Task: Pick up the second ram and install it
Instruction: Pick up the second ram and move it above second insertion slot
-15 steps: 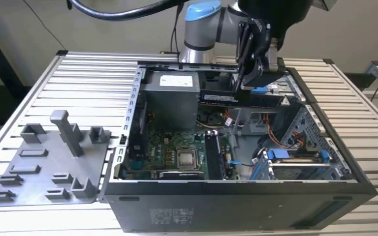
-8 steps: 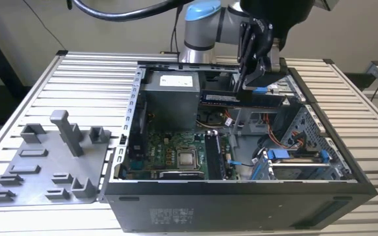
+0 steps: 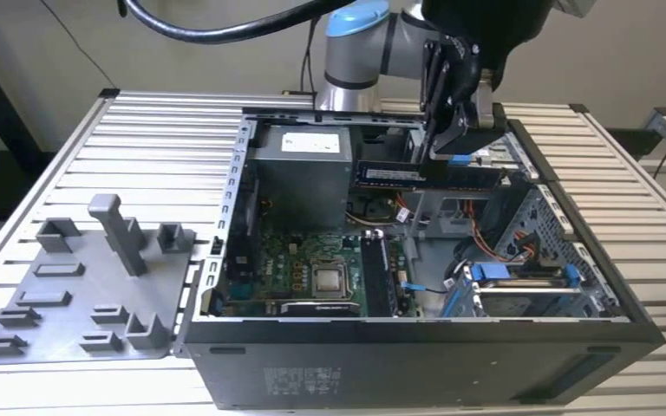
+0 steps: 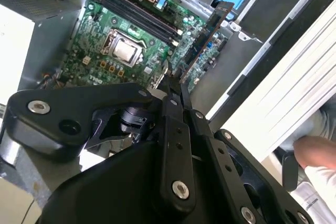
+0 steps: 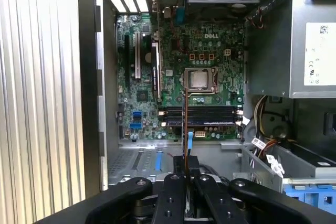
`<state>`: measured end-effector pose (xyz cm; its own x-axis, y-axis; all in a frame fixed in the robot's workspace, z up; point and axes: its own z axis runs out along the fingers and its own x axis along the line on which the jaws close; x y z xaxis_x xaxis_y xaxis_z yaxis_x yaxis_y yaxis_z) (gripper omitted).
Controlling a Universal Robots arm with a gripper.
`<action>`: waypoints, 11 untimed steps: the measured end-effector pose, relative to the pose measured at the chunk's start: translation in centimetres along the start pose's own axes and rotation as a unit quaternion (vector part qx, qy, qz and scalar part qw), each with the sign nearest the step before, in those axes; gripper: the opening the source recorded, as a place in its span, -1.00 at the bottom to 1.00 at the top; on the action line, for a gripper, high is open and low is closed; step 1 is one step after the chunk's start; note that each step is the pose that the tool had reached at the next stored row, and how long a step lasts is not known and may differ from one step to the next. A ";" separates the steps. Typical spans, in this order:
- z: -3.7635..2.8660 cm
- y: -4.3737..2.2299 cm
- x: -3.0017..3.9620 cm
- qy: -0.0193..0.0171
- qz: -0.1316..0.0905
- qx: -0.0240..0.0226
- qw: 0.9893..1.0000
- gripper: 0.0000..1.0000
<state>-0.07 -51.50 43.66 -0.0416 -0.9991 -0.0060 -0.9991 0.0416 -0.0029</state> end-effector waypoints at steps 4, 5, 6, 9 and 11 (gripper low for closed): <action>0.03 0.02 -0.38 0.000 0.000 0.000 1.000 -0.73; 0.03 0.03 -0.54 0.000 0.000 0.000 1.000 -0.73; 0.03 0.04 -0.70 0.000 0.000 0.000 1.000 -0.73; 0.05 0.06 -1.33 0.000 0.000 0.000 1.000 -0.73; 0.06 0.08 -1.87 0.000 0.000 0.000 1.000 -0.73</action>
<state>-0.07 -49.62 43.61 -0.0417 -0.9991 -0.0059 -0.9991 0.0417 -0.0032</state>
